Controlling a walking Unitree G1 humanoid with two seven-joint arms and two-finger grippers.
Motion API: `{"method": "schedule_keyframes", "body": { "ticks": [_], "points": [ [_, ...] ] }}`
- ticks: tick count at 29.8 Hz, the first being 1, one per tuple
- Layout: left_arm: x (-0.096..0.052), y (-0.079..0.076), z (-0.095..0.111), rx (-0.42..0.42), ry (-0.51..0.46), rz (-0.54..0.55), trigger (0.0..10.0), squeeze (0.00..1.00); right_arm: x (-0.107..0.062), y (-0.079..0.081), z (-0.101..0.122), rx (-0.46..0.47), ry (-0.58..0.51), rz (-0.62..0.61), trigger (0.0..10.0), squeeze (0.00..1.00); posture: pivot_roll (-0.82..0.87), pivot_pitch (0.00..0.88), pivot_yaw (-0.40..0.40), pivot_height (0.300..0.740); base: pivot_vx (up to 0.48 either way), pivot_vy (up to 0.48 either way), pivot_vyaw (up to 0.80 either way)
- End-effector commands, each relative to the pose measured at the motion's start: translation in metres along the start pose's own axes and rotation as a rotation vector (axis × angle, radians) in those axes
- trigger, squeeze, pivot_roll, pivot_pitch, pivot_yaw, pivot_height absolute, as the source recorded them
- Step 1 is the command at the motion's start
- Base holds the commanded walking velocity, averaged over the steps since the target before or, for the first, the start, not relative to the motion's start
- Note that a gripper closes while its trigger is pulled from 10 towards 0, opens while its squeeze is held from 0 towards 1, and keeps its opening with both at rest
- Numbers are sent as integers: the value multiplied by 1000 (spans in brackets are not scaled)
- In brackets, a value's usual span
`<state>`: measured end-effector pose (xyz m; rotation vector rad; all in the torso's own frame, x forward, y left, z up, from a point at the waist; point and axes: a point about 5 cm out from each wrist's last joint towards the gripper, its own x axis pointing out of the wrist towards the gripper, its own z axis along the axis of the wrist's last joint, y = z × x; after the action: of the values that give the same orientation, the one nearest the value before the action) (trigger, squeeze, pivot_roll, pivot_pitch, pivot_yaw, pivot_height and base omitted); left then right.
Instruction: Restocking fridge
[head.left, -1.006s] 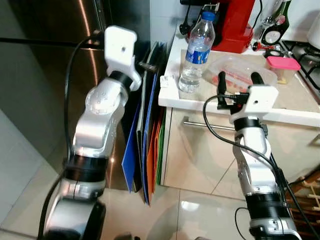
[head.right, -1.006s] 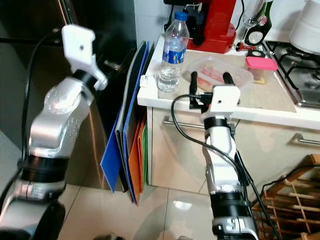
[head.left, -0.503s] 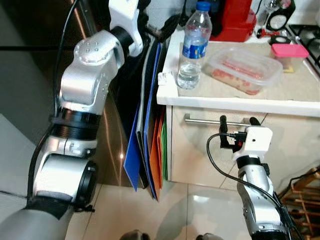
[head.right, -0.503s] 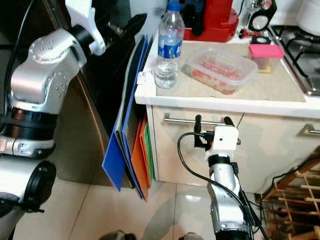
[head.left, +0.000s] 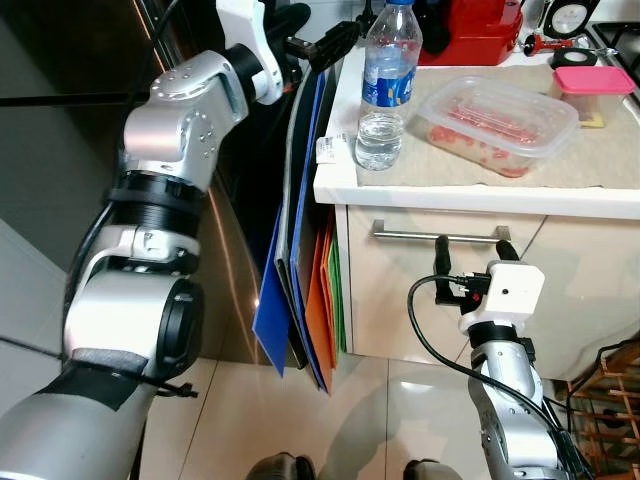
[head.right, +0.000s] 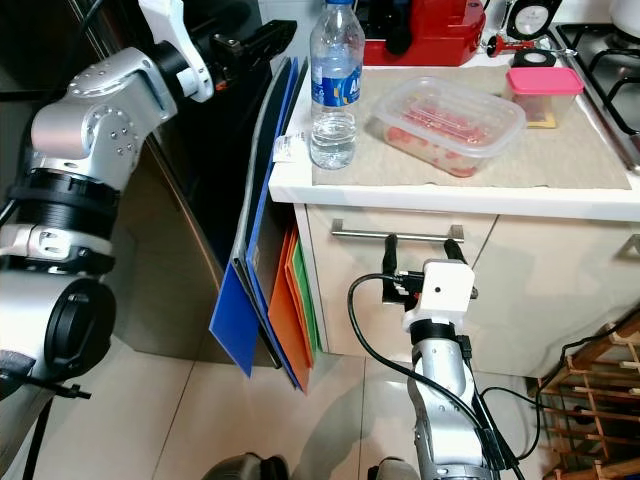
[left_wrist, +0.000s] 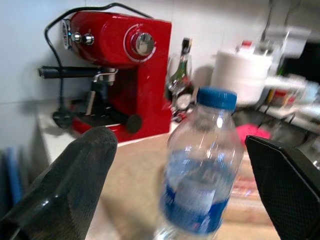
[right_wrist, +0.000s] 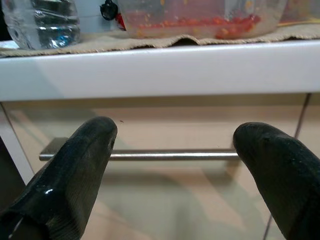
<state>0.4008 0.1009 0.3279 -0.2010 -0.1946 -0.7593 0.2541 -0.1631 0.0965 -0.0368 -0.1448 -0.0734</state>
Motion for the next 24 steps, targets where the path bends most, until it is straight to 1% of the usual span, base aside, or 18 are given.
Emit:
{"method": "schedule_keyframes", "body": {
  "ticks": [1,4,5,8,12,14,16,17,19,24],
  "points": [
    [1,4,5,-66,-50,14,10000,0,-1,2,2,-6,0,12,10000,0,-85,109,152,740,0,0,0],
    [2,6,5,-157,-100,28,10000,0,-1,3,2,-6,2,17,10000,0,-91,108,147,740,0,0,0],
    [3,7,7,-166,-115,33,10000,0,-1,3,3,-7,2,19,10000,0,-95,107,145,740,0,0,0],
    [3,6,13,-143,-133,23,10000,0,-1,3,3,-9,3,25,10000,0,-94,108,142,740,0,0,0],
    [4,4,16,-87,-123,-2,10000,0,-1,3,3,-10,6,31,10000,0,-89,109,143,740,0,0,0],
    [4,4,16,-81,-124,-4,10000,0,-2,4,2,-10,7,32,10000,0,-89,109,143,740,0,0,0],
    [4,2,20,-50,-127,-27,10000,0,-2,5,1,-9,11,34,10000,0,-85,110,142,740,0,0,0],
    [5,-2,23,-29,-124,-63,10000,0,-3,5,0,-7,17,37,10000,0,-82,109,141,740,0,0,0],
    [6,-6,22,-24,-116,-90,10000,0,-3,6,-1,-6,21,40,10000,0,-80,108,140,740,0,0,0],
    [12,-17,8,-63,-67,-156,10000,0,-1,9,-1,-4,23,47,10000,0,-79,106,139,740,0,0,0]
  ]
}}
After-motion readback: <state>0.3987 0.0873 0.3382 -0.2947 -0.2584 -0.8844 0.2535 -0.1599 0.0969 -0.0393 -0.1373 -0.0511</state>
